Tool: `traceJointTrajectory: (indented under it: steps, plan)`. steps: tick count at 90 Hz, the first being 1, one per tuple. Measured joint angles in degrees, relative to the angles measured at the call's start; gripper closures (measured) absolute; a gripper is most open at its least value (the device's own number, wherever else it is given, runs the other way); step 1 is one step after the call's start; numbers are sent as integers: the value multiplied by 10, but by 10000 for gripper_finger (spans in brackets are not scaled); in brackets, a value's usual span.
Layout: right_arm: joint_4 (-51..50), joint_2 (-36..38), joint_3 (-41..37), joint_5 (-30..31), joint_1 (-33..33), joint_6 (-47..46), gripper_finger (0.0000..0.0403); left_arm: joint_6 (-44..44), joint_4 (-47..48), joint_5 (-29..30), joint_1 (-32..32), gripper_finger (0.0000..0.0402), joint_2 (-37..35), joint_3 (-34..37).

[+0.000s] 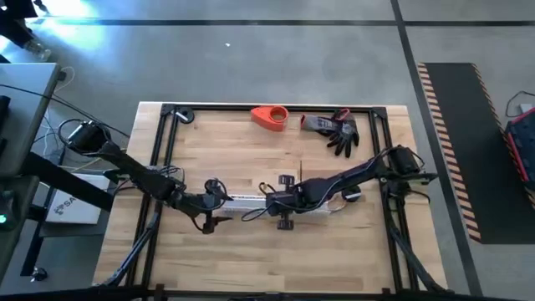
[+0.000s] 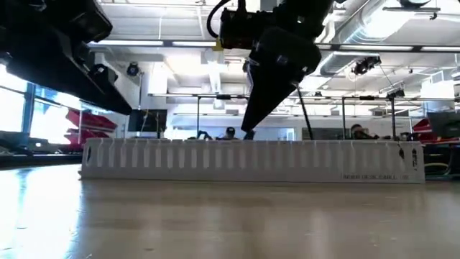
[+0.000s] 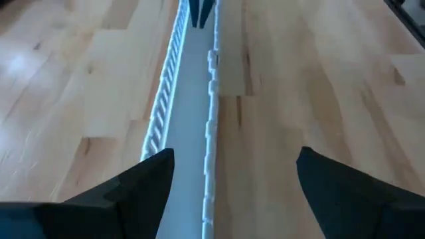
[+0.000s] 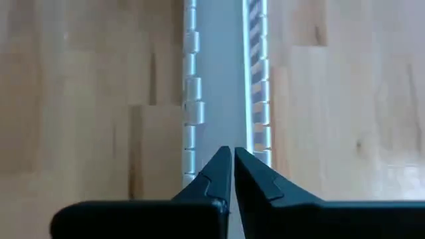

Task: Ziptie cables
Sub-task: Close the white cable duct

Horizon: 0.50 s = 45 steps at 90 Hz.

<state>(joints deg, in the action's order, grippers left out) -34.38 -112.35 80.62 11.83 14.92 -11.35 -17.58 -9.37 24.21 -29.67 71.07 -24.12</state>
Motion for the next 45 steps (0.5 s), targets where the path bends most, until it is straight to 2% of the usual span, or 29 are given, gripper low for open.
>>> traceJointTrajectory:
  steps: [10, 26, 45]
  plan:
    - [-3, -2, -1, -11, -2, -3, 389, 1, -14, 0, 0, 107, 10, 0]
    - [-8, -2, -1, 14, -11, 0, 359, -3, -13, -1, 0, 106, 13, 0]
    - [-12, -26, -1, 31, -14, 56, 334, -3, -13, -1, 0, 106, 13, 0]
